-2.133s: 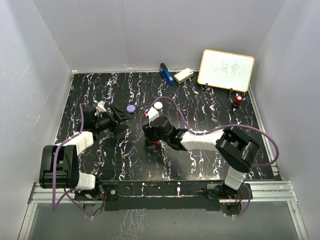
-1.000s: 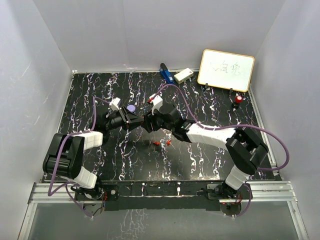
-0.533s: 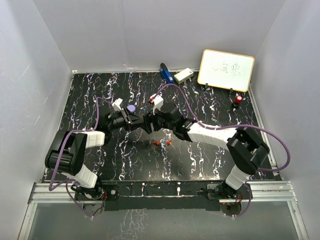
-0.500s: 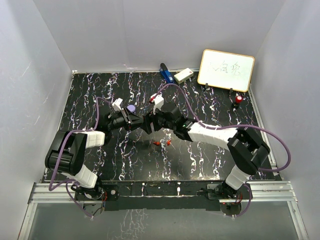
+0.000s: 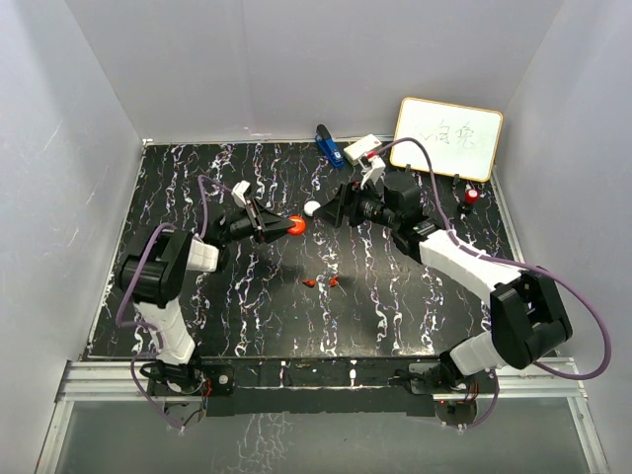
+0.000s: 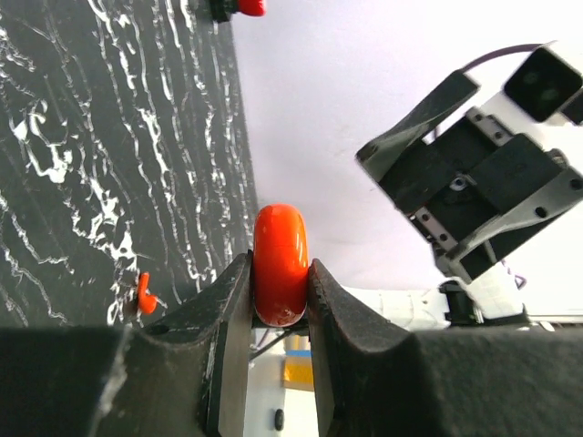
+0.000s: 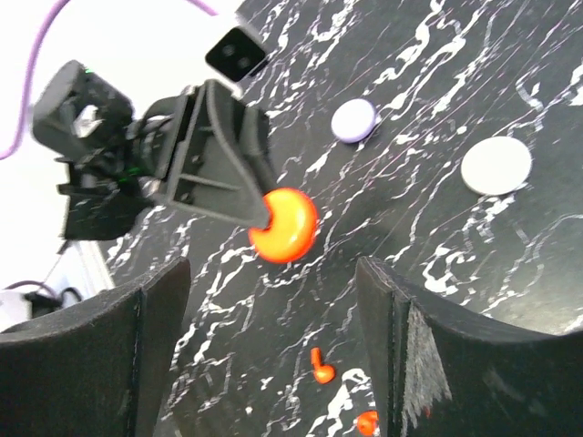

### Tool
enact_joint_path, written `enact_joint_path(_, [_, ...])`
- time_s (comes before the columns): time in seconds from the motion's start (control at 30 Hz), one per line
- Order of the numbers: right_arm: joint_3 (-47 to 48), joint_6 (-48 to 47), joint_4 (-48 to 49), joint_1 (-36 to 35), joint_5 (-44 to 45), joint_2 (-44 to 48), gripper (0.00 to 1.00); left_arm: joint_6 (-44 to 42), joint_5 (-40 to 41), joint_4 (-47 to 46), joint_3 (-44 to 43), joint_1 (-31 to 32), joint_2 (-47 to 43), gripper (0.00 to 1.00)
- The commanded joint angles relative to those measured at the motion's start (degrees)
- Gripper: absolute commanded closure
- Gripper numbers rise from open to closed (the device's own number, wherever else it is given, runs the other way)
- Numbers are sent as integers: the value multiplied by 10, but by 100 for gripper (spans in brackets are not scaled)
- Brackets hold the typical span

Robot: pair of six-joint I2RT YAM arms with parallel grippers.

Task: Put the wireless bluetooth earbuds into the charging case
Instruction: Pick up the charging case at the center of the board, then open the charging case.

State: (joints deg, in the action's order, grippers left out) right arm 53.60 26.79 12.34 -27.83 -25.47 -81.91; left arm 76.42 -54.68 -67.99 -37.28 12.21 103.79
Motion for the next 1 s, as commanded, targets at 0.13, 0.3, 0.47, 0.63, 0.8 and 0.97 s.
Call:
enact_joint_path(0.13, [-47,148,127,26,-117,-30,36,220,-60,-341,-75,5,111,100])
enact_joint_path(0.3, [-62,196,183,31,-139,-57,38,207,-71,-315,-99,19,99,100])
enact_joint_path(0.47, [-65,217,203,34,-138,-78,41,198,-90,-297,-113,35,79,100])
enact_joint_path(0.63, [-64,256,228,37,-144,-92,46,172,-99,-264,-113,51,64,100])
enact_joint_path(0.8, [-65,273,238,41,-146,-102,50,183,-101,-284,-112,56,59,100])
enact_joint_path(0.97, [-76,298,268,44,-154,-107,57,191,-100,-298,-114,56,58,100])
